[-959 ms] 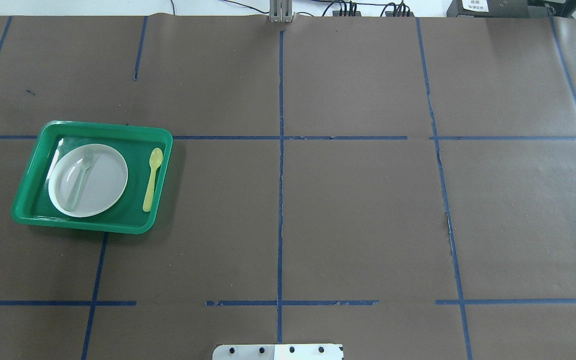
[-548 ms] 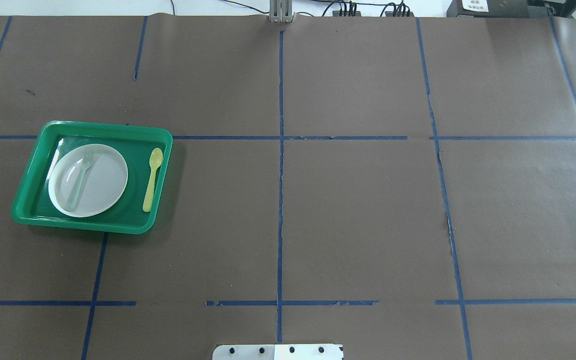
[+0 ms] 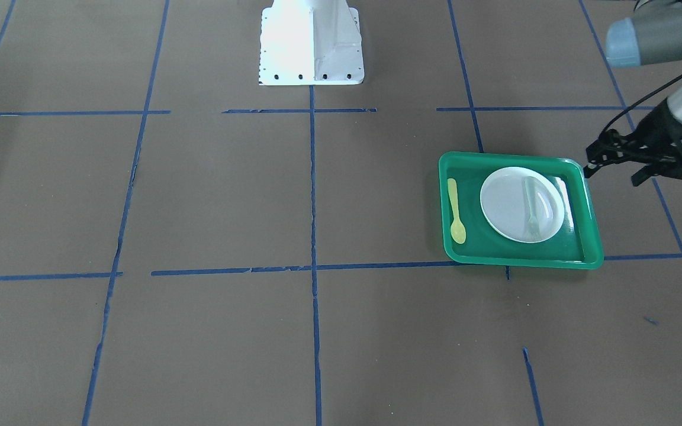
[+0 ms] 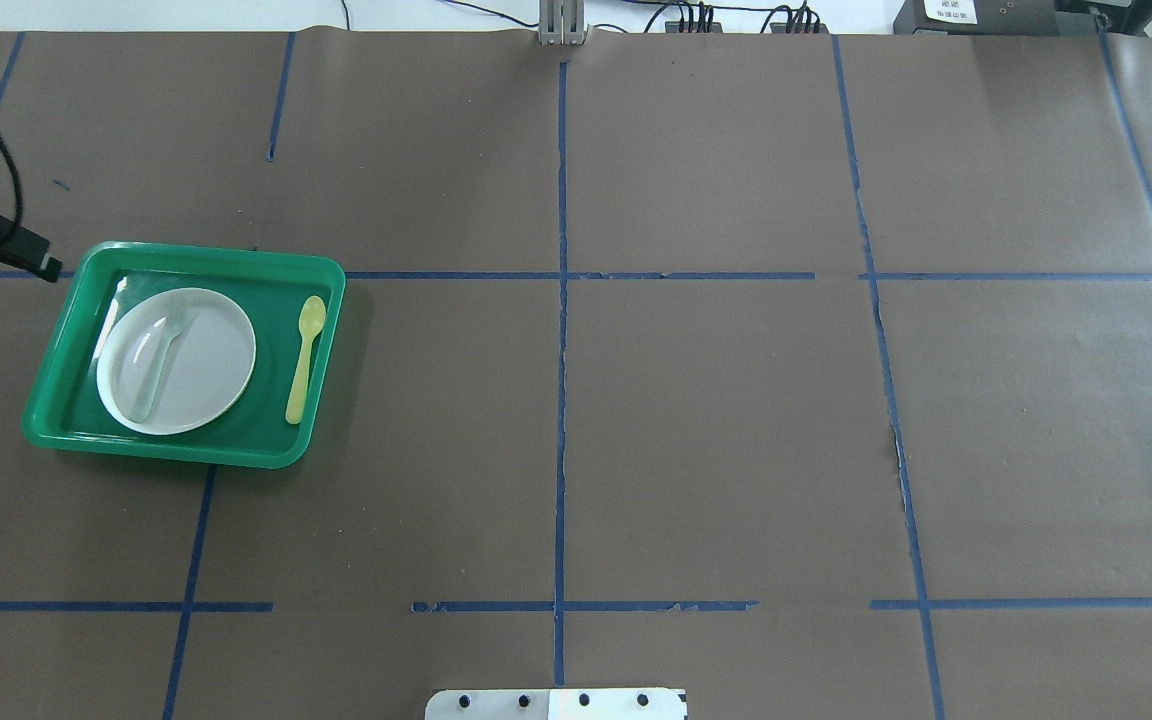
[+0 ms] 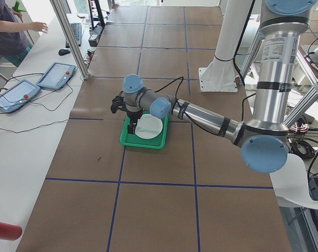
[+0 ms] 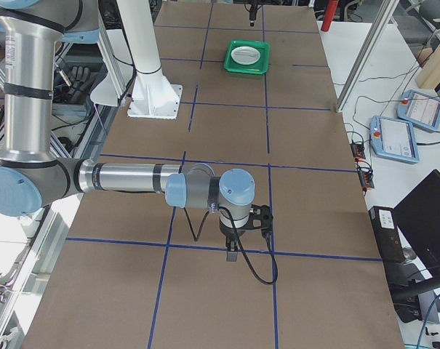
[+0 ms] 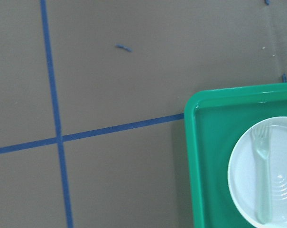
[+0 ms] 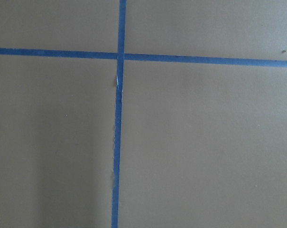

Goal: Place fork
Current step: 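Move the left gripper over the pale green fork on the white plate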

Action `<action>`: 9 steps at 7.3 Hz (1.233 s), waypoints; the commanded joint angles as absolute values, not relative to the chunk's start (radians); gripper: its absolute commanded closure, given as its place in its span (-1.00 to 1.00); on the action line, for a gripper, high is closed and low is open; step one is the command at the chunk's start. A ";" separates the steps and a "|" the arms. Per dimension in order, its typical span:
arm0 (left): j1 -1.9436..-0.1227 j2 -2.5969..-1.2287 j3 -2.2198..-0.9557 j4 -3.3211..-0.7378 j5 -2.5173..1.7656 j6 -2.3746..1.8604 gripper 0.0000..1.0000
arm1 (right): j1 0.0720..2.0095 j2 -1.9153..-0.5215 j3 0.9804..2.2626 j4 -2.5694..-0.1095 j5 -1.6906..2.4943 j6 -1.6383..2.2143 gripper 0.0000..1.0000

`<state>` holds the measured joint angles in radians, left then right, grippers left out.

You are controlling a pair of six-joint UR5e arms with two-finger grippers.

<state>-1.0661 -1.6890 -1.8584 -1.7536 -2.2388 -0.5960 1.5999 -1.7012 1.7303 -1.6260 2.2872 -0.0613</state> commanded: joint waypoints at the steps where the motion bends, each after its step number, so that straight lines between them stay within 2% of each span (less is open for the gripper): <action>1: -0.916 -1.720 -1.788 -1.890 -2.105 -0.793 -1.00 | 1.600 -1.701 1.730 -1.626 2.287 -0.060 -1.00; 2: -0.902 -1.718 -1.723 -1.999 -2.102 -0.843 -1.00 | 1.600 -1.701 1.730 -1.626 2.287 -0.060 -1.00; 4: -0.876 -1.715 -1.659 -2.054 -2.100 -0.851 -0.98 | 1.600 -1.701 1.730 -1.626 2.287 -0.061 -1.00; 8: -0.847 -1.718 -1.615 -2.054 -2.100 -0.851 -0.84 | 1.600 -1.701 1.730 -1.626 2.287 -0.060 -1.00; 9: -0.844 -1.720 -1.609 -2.054 -2.102 -0.850 -0.75 | 1.600 -1.701 1.730 -1.626 2.287 -0.061 -1.00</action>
